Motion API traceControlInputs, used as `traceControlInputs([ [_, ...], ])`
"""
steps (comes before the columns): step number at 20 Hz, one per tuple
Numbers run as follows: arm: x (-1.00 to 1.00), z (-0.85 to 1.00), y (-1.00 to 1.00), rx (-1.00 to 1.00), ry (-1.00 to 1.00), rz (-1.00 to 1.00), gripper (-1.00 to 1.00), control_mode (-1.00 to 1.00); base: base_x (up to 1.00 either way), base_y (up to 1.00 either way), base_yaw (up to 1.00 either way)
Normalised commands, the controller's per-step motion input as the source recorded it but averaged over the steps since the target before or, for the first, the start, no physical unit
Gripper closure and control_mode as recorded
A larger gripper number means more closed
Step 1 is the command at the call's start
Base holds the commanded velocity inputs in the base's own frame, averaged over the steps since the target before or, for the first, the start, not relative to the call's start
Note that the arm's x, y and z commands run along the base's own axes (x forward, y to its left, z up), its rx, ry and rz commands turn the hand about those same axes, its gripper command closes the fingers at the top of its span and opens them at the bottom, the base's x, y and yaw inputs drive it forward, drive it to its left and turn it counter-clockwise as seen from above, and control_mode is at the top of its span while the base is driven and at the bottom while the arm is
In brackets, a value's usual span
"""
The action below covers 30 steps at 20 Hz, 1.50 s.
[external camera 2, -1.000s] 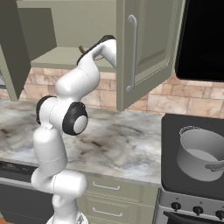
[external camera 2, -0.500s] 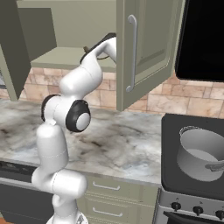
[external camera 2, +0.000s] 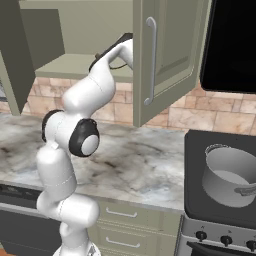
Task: Open the cabinet and move the ladle to the pot. Then close the cabinet.
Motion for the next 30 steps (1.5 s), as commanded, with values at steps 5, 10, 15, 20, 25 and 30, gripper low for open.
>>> traceControlInputs([
  [5,-0.89,0.0,0.38,0.0,-0.13,0.0,1.0,-1.0,0.0,0.0,0.0],
  [10,-0.86,0.0,0.72,0.0,-0.17,0.0,1.0,-1.0,0.0,0.0,0.0],
  [15,-0.76,0.0,0.61,-0.02,-0.17,0.0,1.0,-1.0,0.0,0.0,0.0],
  [20,-0.8,0.2,0.18,-0.03,-0.12,-0.02,1.0,-1.0,0.0,0.0,0.0],
  [25,-0.81,0.39,0.02,-0.04,-0.04,-0.03,1.0,-1.0,0.0,0.0,0.0],
  [30,-0.66,0.51,0.17,-0.05,0.0,-0.03,1.0,-1.0,0.0,0.0,0.0],
])
